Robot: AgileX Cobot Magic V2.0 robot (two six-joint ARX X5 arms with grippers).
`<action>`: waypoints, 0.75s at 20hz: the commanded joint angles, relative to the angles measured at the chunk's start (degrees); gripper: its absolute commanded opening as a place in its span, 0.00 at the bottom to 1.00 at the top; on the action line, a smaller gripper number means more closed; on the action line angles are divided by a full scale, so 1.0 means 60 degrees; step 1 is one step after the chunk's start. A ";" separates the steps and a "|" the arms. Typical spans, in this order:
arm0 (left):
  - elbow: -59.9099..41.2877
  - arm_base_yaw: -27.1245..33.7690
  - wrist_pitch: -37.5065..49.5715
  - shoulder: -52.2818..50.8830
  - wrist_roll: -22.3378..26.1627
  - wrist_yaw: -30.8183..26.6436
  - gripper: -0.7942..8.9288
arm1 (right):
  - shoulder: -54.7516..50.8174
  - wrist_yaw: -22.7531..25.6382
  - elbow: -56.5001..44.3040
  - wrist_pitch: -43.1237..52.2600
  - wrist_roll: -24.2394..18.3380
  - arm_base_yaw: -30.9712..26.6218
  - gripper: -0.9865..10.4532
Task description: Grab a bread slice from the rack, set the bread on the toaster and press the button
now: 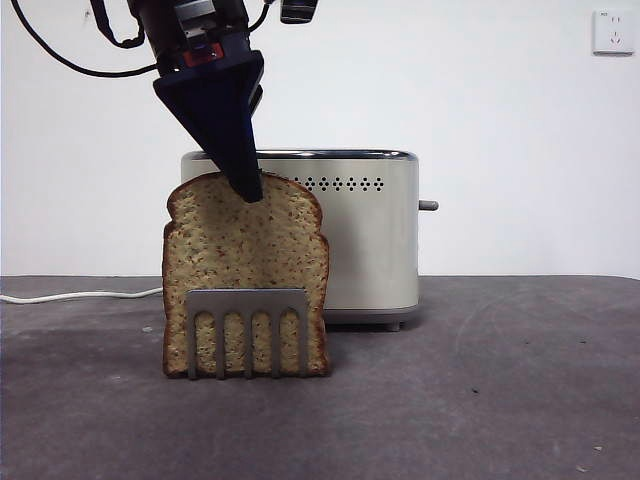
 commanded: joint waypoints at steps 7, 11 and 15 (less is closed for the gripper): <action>-0.0011 0.0025 -0.0109 -0.0047 0.0106 -0.0488 0.07 | 0.0004 -0.0015 0.0025 0.0011 -0.0069 0.0025 0.08; 0.0634 0.0022 -0.0637 -0.0444 0.0106 -0.0703 0.07 | 0.0029 -0.0015 0.0025 0.0011 -0.0069 0.0025 0.08; 0.2390 -0.0004 -0.1545 -0.0732 0.0069 -0.0583 0.07 | 0.0131 -0.0015 0.0025 0.0011 -0.0069 0.0025 0.08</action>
